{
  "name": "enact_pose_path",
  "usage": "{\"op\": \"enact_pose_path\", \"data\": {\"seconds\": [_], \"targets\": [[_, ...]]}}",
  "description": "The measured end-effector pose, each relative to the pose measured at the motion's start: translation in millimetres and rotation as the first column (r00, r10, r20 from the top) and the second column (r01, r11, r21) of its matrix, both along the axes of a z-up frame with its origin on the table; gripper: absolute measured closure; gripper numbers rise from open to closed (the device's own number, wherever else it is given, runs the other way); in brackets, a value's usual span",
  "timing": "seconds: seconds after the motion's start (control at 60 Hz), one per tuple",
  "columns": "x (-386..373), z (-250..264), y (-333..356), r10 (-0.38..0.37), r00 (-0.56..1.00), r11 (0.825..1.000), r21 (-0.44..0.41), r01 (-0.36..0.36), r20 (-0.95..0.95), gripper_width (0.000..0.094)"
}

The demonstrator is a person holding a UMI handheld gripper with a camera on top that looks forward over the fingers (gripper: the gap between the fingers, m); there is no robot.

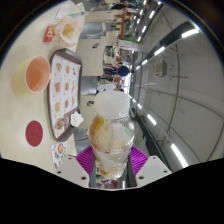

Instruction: Pour water

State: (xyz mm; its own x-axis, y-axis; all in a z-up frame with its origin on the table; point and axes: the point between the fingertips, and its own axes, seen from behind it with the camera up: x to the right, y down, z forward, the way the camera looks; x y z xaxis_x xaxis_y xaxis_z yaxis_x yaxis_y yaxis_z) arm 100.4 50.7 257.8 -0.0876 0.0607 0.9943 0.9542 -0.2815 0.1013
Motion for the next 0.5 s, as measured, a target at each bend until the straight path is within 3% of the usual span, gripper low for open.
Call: {"op": "enact_pose_path", "data": {"seconds": [0.133,0.25,0.35,0.5], "targets": [[-43,-30,12,0.079,0.959,0.995,-0.078,-0.059,0.272,0.048],[-61,-52,20,0.114,0.881,0.99,-0.131,-0.059,0.459,0.0482],[-61,-66,23,0.096,0.873,0.987,-0.159,-0.021,0.478,0.048],[-62,-68,22,0.086,0.926,0.985,-0.173,-0.022,0.368,0.0481]]}}
